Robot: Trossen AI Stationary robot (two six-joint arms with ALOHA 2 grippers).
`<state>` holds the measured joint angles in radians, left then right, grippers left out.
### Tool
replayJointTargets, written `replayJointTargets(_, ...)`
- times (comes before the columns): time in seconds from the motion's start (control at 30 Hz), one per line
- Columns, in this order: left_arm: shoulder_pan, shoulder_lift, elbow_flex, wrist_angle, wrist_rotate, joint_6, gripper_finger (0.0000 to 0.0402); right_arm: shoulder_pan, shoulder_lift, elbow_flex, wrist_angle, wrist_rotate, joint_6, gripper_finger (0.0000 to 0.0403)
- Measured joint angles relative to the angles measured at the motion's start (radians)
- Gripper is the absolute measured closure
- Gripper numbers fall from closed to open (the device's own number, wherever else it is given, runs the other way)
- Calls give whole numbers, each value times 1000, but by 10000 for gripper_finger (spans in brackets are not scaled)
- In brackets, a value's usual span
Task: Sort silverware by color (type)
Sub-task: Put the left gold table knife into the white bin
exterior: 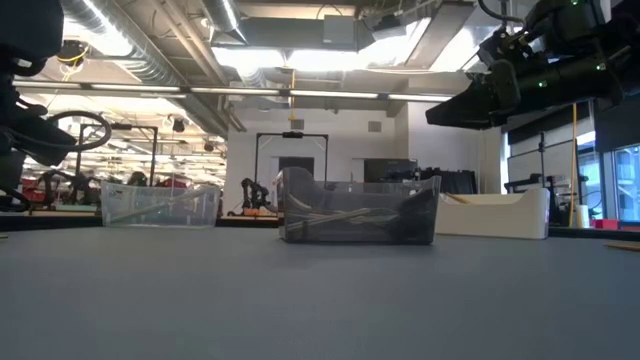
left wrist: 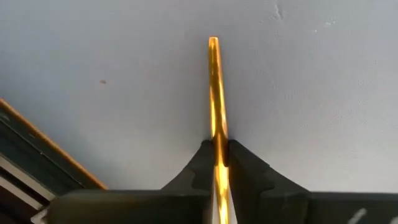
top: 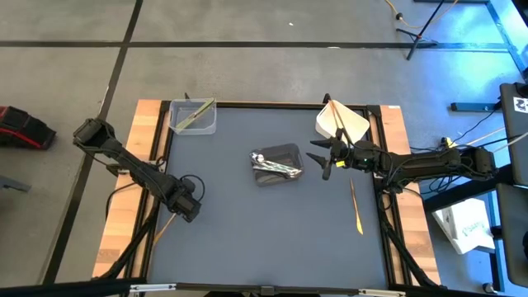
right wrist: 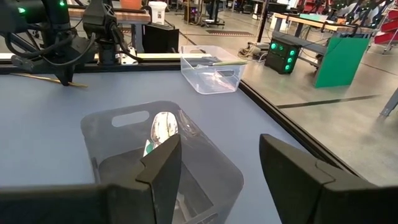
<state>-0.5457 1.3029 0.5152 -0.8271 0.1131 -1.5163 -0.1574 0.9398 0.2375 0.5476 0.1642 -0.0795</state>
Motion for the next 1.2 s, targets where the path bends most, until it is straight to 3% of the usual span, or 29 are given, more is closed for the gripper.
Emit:
replayJointTargets(0.63, -2, 7, 136, -32, -94, 140, 371, 0, 0, 0, 2, 0, 49, 199)
replayJointTargets(0.87, -2, 6, 229, -36, -208, 260, 372, 0, 0, 0, 11, -7, 78, 133)
replayJointTargets(1.0, -2, 6, 287, -33, -301, 346, 371, 0, 0, 0, 34, -74, 76, 96)
replayJointTargets(1.2, -2, 5, 357, -1, -452, 478, 368, 1, 0, 0, 47, -171, 77, 82)
